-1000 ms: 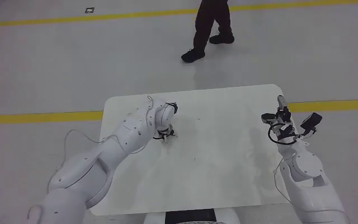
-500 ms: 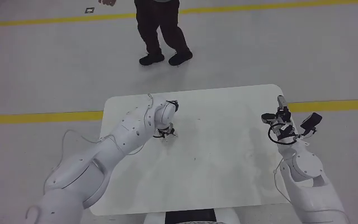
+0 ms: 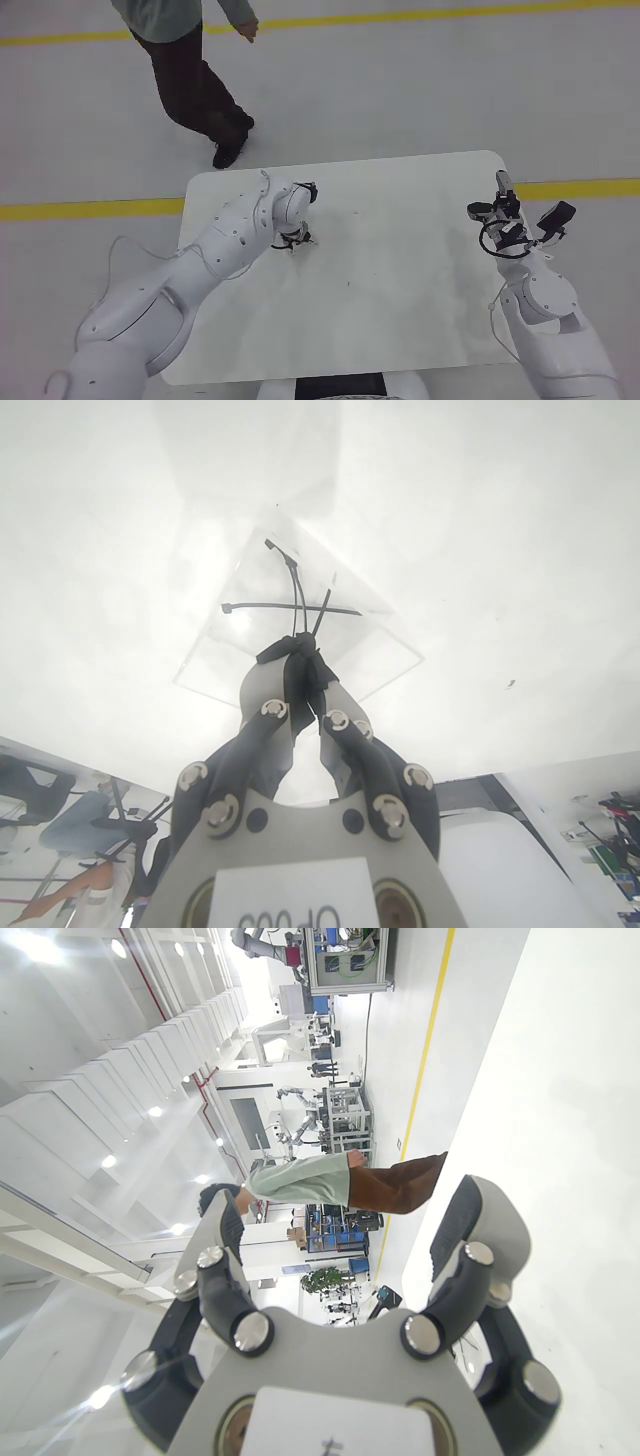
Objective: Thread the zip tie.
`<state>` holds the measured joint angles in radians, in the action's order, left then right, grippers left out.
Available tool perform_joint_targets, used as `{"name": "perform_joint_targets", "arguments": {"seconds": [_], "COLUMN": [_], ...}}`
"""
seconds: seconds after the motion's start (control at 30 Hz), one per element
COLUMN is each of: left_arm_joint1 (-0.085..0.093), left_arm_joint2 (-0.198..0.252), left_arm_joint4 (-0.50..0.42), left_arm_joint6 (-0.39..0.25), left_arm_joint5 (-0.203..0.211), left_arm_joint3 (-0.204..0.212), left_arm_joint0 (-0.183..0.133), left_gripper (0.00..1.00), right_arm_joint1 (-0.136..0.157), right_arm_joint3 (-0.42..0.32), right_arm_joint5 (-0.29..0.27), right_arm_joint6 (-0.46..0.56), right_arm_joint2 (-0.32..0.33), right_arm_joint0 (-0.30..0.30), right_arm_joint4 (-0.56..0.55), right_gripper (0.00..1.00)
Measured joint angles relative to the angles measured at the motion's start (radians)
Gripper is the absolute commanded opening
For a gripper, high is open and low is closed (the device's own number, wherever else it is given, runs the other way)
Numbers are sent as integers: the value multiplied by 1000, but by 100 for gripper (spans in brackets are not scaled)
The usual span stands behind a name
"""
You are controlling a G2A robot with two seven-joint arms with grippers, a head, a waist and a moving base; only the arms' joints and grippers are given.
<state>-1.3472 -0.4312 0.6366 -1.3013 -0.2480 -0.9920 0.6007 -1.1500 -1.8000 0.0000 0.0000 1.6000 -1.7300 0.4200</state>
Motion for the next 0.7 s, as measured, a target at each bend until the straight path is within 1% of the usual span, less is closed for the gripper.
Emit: {"name": "perform_joint_targets", "arguments": {"seconds": [0.1, 0.13, 0.3, 0.7], "left_arm_joint1": [1, 1, 2, 6], "left_arm_joint2": [-1, -1, -4, -14], "left_arm_joint4": [1, 2, 4, 6], "left_arm_joint6": [-2, -2, -5, -12], "left_arm_joint5": [0, 0, -1, -2], "left_arm_joint3": [-2, -4, -12, -32], "left_arm_joint0": [1, 2, 2, 4], "left_gripper": [2, 4, 0, 0], "right_arm_joint1": [0, 0, 0, 0], "right_arm_joint3": [0, 0, 0, 0], "right_arm_joint5": [0, 0, 0, 0], "right_arm_joint6": [0, 0, 0, 0], "right_arm_joint2": [0, 0, 0, 0], "right_arm_joint0": [0, 0, 0, 0], "right_arm_joint4": [0, 0, 0, 0], "right_gripper": [100, 100, 100, 100]}}
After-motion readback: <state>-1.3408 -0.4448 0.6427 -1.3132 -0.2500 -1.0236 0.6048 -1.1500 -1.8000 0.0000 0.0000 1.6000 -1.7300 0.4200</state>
